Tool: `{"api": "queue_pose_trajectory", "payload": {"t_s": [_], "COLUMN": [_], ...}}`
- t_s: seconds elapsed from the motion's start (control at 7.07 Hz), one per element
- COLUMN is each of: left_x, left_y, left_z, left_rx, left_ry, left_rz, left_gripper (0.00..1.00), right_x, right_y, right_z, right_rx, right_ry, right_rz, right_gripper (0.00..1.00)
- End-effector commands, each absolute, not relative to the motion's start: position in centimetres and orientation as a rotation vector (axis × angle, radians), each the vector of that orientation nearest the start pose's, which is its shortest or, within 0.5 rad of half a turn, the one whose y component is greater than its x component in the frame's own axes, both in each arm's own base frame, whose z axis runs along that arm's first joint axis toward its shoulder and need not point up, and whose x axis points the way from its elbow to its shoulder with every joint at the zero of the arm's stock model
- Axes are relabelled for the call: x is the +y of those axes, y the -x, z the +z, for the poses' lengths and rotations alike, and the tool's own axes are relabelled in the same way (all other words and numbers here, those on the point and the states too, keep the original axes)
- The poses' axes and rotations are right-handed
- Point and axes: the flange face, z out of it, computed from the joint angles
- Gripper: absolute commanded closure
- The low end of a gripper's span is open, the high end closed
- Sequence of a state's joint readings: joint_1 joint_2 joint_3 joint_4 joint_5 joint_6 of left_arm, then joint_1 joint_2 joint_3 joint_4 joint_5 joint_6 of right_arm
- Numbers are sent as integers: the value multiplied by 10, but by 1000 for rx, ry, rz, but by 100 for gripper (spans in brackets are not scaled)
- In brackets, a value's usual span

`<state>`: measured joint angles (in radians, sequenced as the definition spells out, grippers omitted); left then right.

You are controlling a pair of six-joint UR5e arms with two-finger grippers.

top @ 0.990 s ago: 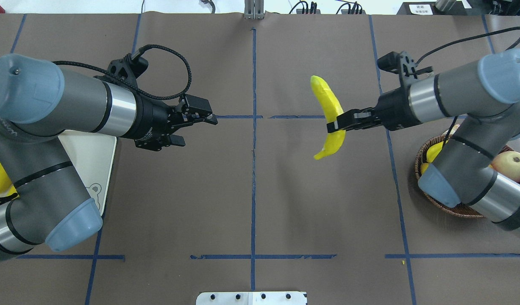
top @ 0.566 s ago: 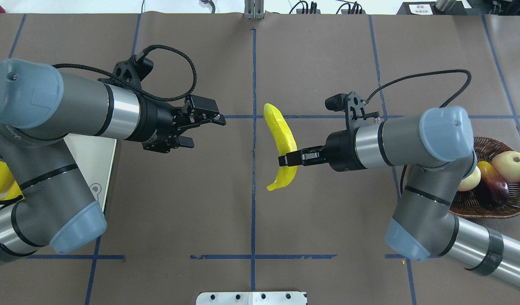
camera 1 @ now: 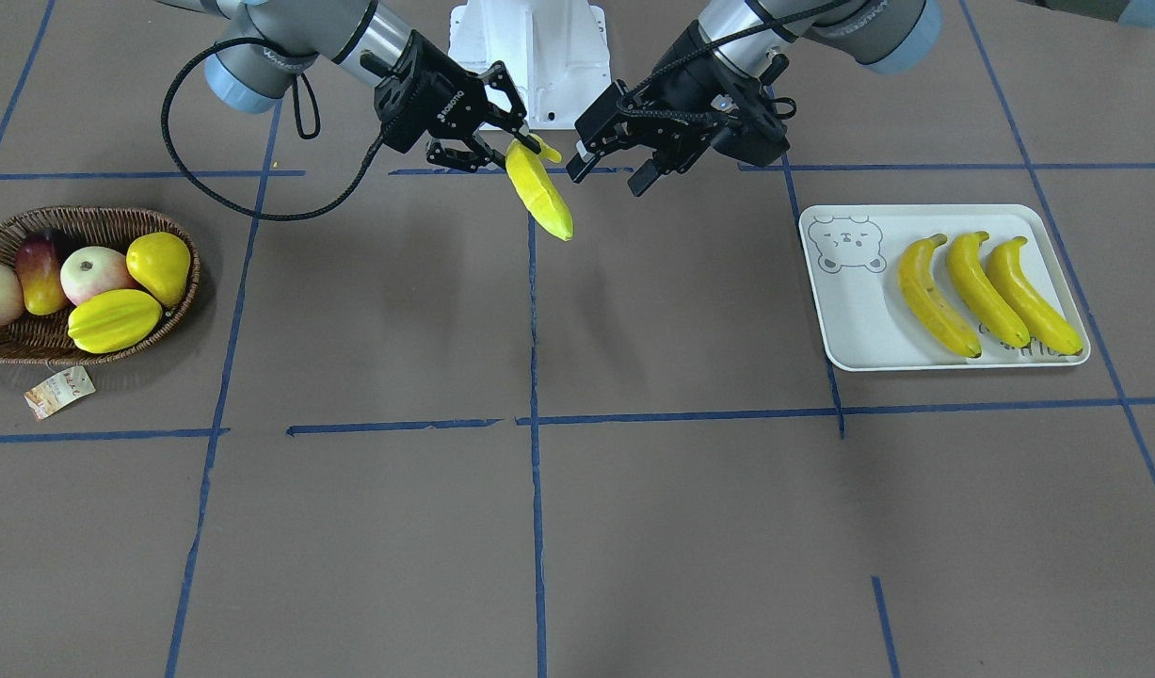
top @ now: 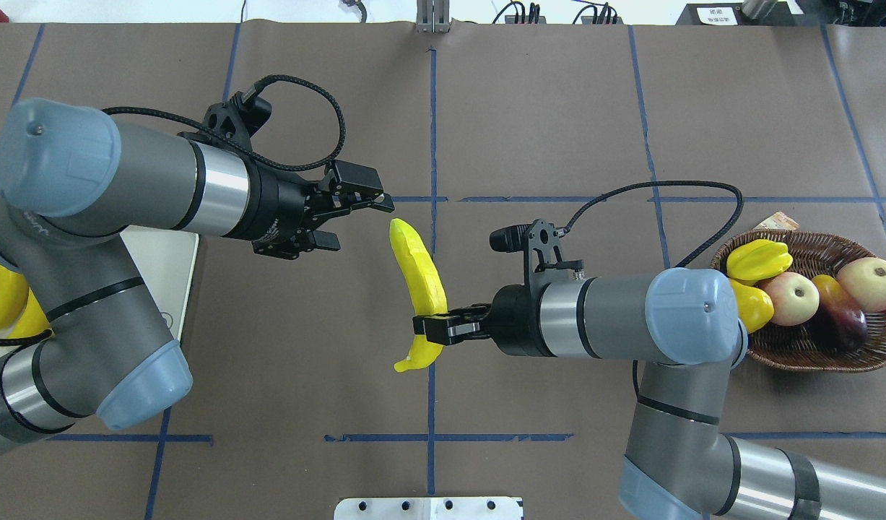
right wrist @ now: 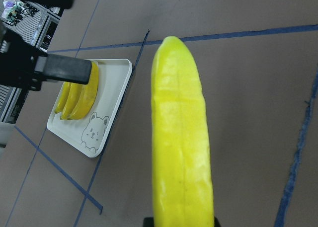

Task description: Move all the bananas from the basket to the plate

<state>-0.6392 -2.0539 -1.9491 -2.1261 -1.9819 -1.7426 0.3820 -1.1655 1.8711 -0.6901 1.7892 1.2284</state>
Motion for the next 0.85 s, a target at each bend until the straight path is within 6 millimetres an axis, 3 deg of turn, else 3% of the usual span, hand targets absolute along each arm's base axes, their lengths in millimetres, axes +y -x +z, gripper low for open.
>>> {"api": "queue_pose_trajectory", "payload": {"t_s": [0.0, 0.71], "left_x": [-412, -399], "left_y": [-412, -430], "left_z": [149, 144], "left_rx": [1437, 1437], "left_ry": [19, 44], "left_rz": [-365, -331], "left_gripper": [0, 1], "right_x": [-312, -315], "right_y": [478, 471], "right_z": [179, 172], "right_rx": [-1551, -1546], "right_ry": [-410, -420], "right_rz": [-142, -131], "right_gripper": [98, 98]}}
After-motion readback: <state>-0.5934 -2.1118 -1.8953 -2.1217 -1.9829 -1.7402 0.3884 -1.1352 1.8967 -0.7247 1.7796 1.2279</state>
